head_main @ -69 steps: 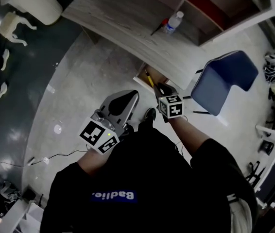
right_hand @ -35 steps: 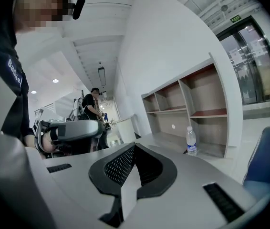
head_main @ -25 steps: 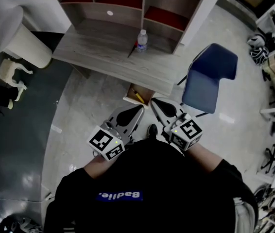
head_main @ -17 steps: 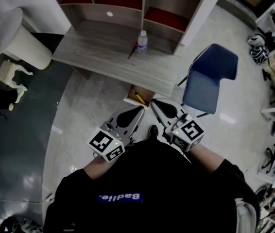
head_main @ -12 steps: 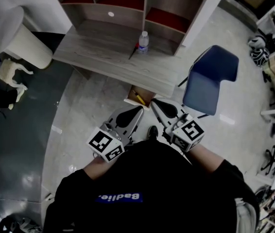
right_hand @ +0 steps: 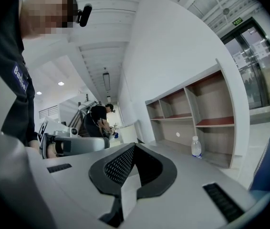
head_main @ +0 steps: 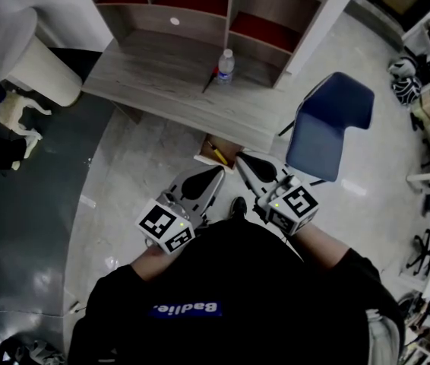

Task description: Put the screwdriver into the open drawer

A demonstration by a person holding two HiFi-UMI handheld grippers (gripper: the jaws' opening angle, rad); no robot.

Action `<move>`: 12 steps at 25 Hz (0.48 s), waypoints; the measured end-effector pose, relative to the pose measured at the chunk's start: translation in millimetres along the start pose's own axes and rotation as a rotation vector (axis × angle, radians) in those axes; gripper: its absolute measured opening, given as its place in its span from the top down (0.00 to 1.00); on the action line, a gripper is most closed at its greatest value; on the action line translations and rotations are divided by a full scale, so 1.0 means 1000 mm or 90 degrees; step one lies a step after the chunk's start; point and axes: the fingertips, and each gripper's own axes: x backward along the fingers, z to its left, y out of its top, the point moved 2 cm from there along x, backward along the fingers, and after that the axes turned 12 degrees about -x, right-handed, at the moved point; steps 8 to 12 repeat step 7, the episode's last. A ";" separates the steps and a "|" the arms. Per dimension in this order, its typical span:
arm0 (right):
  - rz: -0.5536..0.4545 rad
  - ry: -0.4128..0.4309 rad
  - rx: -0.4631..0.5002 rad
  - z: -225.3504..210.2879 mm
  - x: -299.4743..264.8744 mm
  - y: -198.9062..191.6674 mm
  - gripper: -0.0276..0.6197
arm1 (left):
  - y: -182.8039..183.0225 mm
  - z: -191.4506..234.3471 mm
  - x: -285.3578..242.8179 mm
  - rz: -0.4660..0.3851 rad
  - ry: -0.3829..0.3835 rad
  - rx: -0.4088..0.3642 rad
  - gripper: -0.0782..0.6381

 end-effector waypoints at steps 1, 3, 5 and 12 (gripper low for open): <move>0.000 0.000 0.000 0.000 -0.001 0.000 0.91 | 0.001 0.001 0.000 -0.001 0.000 0.000 0.89; 0.000 0.001 -0.001 0.000 -0.003 -0.001 0.91 | 0.002 0.001 0.002 -0.001 0.001 -0.001 0.89; 0.000 0.002 -0.002 0.001 -0.003 -0.001 0.91 | 0.001 0.001 0.003 -0.001 0.002 -0.001 0.89; -0.001 0.003 -0.003 0.001 -0.004 -0.002 0.91 | 0.000 0.001 0.003 0.000 0.003 -0.001 0.89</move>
